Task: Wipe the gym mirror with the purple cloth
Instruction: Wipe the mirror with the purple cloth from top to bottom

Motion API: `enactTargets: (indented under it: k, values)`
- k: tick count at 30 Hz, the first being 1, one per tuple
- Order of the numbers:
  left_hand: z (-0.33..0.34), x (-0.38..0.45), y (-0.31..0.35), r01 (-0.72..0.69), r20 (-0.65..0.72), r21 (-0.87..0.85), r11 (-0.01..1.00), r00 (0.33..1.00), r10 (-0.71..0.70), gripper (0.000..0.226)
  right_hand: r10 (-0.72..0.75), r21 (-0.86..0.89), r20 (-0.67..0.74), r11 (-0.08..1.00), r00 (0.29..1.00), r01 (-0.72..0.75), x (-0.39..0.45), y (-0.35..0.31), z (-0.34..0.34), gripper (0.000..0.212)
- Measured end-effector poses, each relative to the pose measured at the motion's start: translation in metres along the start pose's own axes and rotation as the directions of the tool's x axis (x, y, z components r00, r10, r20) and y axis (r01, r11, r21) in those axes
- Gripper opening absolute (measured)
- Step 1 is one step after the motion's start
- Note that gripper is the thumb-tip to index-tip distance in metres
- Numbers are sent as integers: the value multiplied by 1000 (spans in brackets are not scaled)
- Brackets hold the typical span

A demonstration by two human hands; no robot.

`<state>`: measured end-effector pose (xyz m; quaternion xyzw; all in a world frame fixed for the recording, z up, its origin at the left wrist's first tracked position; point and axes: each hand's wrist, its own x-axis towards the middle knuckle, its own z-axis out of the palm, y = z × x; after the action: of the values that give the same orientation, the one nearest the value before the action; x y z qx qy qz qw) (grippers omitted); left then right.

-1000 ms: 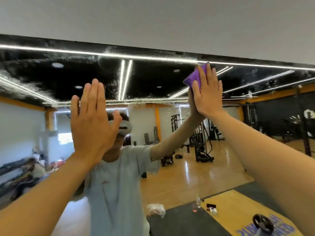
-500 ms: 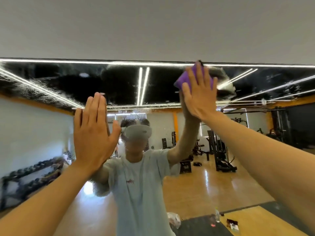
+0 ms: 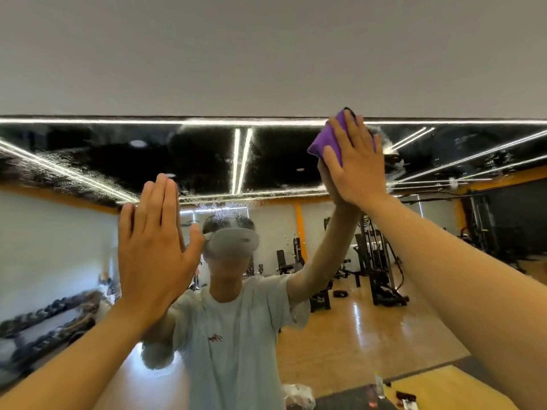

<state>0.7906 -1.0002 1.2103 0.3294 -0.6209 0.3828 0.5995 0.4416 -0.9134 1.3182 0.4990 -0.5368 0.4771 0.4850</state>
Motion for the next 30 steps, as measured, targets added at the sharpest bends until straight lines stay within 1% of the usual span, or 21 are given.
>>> enactTargets:
  k: [2, 5, 8, 11, 14, 15, 16, 18, 19, 21, 23, 25, 28, 29, 30]
  values:
    - [2, -1, 0, 2, -4, 4, 1000, 1000, -2, 77, 97, 15, -26, 995, 995, -97, -5, 16, -5, 64]
    - [3, -2, 0, 3, -16, 1, 1000, 1000, -3, 77, 185, 33, -24, 982, 982, -185, -11, 36, -11, 66]
    - [3, -1, -1, 4, -26, -7, 1000, 1000, -4, 77, 321, 45, -56, 947, 945, -319, -17, 48, -15, 69]
    - [3, -2, -1, 3, -35, -15, 1000, 999, -4, 78, 426, 67, -75, 904, 902, -421, -19, 41, -13, 65]
    - [2, -2, 0, 14, -35, -32, 999, 999, -15, 79, 508, 82, -70, 861, 858, -503, -25, 6, -4, 68]
    - [2, -2, 0, 17, -33, -25, 1000, 999, -18, 79, 496, 81, -69, 867, 865, -491, -31, -14, 2, 69]
    - [2, -2, 0, 18, -30, -13, 1000, 999, -18, 79, 447, 75, -68, 894, 892, -442, -39, -38, 9, 69]
    - [2, -1, -1, 19, -27, -3, 1000, 999, -19, 79, 261, 67, -52, 964, 964, -258, -62, -95, 25, 65]
    - [3, -1, -1, 21, -25, -8, 1000, 999, -21, 79, 156, 58, -41, 986, 987, -154, -75, -123, 32, 64]
    - [4, -2, -1, 28, -24, -29, 999, 999, -29, 79, -12, 30, -11, 999, 1000, 12, -100, -170, 45, 64]
    - [5, -2, -2, 28, -22, -41, 999, 999, -29, 79, -105, -12, 13, 994, 994, 105, -117, -197, 51, 63]
    - [4, -1, -2, 23, -10, -38, 999, 1000, -23, 79, -181, -28, 34, 983, 983, 182, -122, -202, 49, 62]
    - [3, -1, -2, 20, -9, -30, 999, 1000, -21, 78, -318, -37, 86, 946, 944, 322, -112, -172, 40, 62]
    - [3, -1, -2, 17, -14, -28, 999, 1000, -18, 77, -326, -35, 98, 943, 940, 331, -108, -156, 37, 63]
    - [3, -2, -2, 15, -19, -25, 1000, 1000, -16, 77, -300, -29, 95, 952, 949, 303, -105, -139, 34, 64]
